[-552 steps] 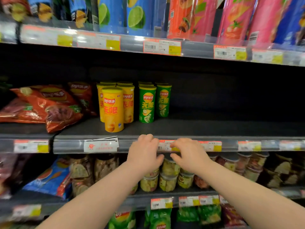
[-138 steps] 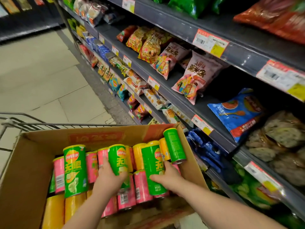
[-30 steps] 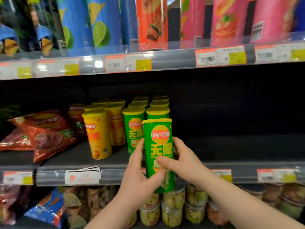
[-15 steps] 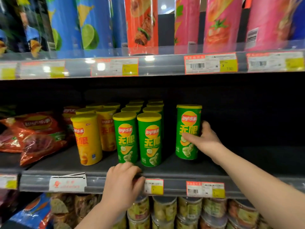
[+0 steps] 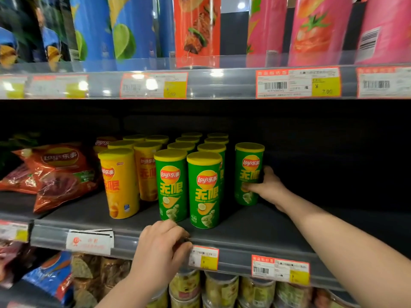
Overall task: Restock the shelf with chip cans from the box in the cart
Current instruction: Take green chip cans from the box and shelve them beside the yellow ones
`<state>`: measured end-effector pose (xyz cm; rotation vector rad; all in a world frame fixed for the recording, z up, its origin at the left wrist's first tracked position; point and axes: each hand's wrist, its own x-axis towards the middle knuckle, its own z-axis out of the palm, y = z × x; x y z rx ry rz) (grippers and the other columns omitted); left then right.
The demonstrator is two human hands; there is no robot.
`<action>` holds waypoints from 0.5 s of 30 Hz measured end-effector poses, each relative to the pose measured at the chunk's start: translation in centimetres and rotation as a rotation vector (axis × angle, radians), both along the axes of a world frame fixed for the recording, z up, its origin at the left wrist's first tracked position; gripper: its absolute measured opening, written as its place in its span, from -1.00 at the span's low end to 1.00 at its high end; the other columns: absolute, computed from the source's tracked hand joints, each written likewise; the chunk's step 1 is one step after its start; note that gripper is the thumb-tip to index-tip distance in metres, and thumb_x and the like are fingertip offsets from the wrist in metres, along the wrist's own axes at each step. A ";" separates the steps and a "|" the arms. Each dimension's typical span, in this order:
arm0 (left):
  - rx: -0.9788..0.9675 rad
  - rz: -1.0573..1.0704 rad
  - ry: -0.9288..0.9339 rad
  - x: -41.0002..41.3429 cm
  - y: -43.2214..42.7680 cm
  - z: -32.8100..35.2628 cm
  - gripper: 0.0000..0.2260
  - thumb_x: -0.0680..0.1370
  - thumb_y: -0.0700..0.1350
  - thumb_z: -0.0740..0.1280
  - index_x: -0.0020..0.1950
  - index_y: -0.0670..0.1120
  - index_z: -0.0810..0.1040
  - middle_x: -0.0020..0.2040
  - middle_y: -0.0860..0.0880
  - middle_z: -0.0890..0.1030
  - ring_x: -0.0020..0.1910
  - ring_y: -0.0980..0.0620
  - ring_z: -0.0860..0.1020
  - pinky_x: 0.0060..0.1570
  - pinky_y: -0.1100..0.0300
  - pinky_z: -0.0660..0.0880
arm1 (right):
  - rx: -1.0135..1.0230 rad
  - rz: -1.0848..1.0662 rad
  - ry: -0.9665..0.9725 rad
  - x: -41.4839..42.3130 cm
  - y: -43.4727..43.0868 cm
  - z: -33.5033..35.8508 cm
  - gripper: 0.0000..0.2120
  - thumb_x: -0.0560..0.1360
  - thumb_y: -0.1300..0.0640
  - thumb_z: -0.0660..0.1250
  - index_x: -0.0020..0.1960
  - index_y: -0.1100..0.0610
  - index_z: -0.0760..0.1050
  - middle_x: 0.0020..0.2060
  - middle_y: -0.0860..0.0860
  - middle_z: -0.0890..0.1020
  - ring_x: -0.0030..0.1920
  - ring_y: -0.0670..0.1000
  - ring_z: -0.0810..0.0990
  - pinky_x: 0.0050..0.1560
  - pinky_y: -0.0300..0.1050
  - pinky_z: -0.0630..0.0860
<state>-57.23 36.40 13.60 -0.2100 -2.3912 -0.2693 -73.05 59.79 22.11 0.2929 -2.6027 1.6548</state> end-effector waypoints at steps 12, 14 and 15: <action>0.019 0.022 -0.043 0.0 0.0 -0.1 -0.81 0.39 0.17 0.23 -0.19 0.11 0.56 -0.25 0.19 0.49 -0.24 0.12 0.48 -0.20 0.40 0.19 | 0.098 -0.019 0.010 -3.3 -0.5 0.3 -0.32 0.44 0.15 0.45 0.45 0.18 0.20 0.35 0.15 0.44 0.31 0.16 0.44 0.20 -0.02 0.40; 0.025 0.020 -0.045 0.0 0.0 -0.2 -0.80 0.40 0.16 0.23 -0.19 0.10 0.56 -0.25 0.19 0.49 -0.24 0.11 0.49 -0.19 0.40 0.20 | 0.094 -0.004 0.004 -3.5 -0.4 0.2 -0.32 0.44 0.15 0.45 0.45 0.18 0.21 0.35 0.15 0.44 0.31 0.15 0.44 0.19 -0.04 0.40; 0.026 0.020 -0.044 0.0 0.0 -0.2 -0.80 0.40 0.16 0.23 -0.19 0.10 0.57 -0.25 0.19 0.49 -0.24 0.12 0.48 -0.19 0.39 0.20 | 0.093 0.001 0.005 -3.6 -0.4 0.2 -0.33 0.44 0.15 0.45 0.45 0.17 0.21 0.35 0.14 0.44 0.31 0.15 0.44 0.19 -0.04 0.39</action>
